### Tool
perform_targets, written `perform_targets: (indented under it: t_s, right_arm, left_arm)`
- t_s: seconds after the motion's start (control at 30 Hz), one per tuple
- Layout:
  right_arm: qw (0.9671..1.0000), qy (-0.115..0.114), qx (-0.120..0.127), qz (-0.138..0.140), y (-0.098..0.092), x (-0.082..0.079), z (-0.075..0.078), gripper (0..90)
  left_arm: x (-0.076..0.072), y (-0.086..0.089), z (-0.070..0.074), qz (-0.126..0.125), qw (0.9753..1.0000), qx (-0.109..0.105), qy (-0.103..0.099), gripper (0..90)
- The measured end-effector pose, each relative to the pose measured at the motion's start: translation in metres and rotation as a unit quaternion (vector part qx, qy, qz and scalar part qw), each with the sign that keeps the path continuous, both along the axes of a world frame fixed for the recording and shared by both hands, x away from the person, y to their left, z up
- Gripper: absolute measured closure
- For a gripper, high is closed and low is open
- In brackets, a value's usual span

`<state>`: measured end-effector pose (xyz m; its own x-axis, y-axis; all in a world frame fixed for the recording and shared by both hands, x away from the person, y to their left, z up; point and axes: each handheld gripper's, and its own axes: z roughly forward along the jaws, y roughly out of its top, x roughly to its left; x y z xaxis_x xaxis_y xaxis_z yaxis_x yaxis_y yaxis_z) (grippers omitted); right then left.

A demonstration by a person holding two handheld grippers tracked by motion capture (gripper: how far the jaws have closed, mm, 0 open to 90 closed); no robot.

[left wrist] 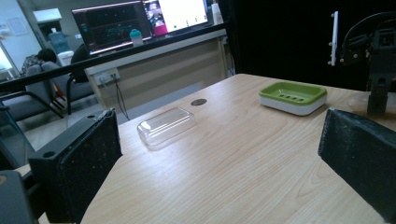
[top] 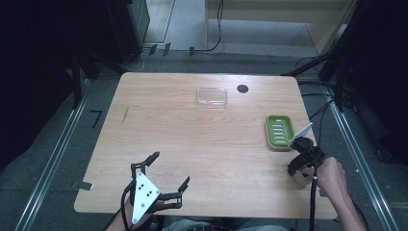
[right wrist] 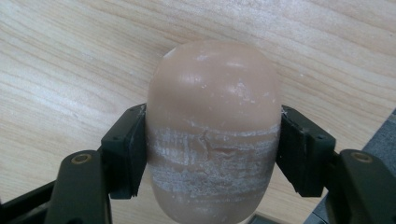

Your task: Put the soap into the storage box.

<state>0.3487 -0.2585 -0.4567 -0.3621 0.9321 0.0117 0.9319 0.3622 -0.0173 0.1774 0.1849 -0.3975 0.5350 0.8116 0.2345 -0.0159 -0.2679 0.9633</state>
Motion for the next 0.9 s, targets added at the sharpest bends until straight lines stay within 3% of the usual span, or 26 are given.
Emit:
perform_targets:
  t_s: [0.4, 0.9]
  right_arm:
    - [1.0000, 0.003, 0.001, 0.007, -0.001, -0.004, 0.014, 33.9]
    - [0.9998, 0.004, -0.005, 0.017, 0.002, 0.003, 0.031, 33.9]
  left_arm:
    - [0.000, -0.001, 0.000, -0.004, 1.0000, 0.004, -0.005, 0.0]
    - [0.000, -0.002, -0.001, -0.007, 0.9999, 0.005, -0.006, 0.0]
